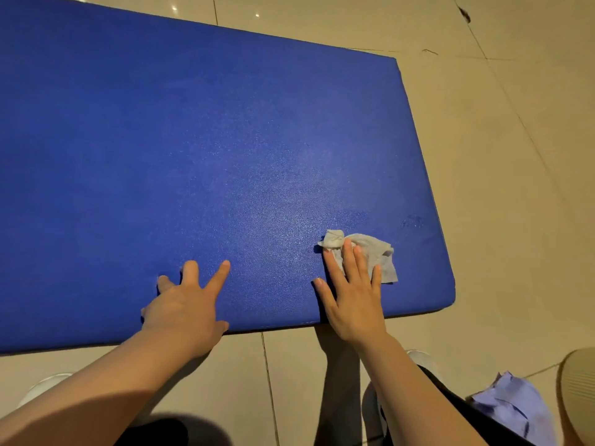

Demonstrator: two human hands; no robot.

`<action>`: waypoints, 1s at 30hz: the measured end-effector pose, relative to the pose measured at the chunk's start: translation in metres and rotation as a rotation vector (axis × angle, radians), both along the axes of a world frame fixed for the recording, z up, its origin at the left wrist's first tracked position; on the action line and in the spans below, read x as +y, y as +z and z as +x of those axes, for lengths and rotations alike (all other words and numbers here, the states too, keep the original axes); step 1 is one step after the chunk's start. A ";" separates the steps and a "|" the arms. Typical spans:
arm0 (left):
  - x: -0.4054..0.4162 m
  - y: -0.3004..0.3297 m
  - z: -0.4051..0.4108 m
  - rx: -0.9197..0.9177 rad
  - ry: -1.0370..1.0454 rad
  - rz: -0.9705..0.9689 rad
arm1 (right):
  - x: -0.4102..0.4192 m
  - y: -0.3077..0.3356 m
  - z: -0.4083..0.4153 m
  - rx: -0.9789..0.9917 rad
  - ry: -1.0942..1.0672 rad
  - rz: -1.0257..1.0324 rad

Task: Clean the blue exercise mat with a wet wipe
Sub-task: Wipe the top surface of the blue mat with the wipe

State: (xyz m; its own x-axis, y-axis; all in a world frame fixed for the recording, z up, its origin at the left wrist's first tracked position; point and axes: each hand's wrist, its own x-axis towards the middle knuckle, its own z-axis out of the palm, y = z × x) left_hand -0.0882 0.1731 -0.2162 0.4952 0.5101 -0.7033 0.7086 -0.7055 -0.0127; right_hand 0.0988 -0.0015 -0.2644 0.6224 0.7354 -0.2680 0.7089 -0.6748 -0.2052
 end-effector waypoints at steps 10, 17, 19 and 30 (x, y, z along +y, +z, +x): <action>-0.005 0.001 0.000 0.011 -0.051 0.065 | -0.009 -0.001 0.063 0.032 -0.349 0.183; -0.002 0.005 -0.001 0.051 -0.066 0.088 | 0.033 0.000 -0.080 0.113 0.303 0.278; 0.001 0.007 -0.001 0.056 -0.064 0.080 | 0.025 -0.006 -0.092 0.050 0.257 0.292; 0.003 0.011 -0.001 0.080 -0.103 0.124 | -0.041 0.000 0.010 0.014 -0.751 0.230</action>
State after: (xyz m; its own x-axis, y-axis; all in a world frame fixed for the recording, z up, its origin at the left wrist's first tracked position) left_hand -0.0895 0.1764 -0.2055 0.4941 0.5451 -0.6773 0.6259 -0.7637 -0.1580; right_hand 0.1084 -0.0423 -0.2647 0.9726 0.1571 -0.1715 0.0761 -0.9118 -0.4036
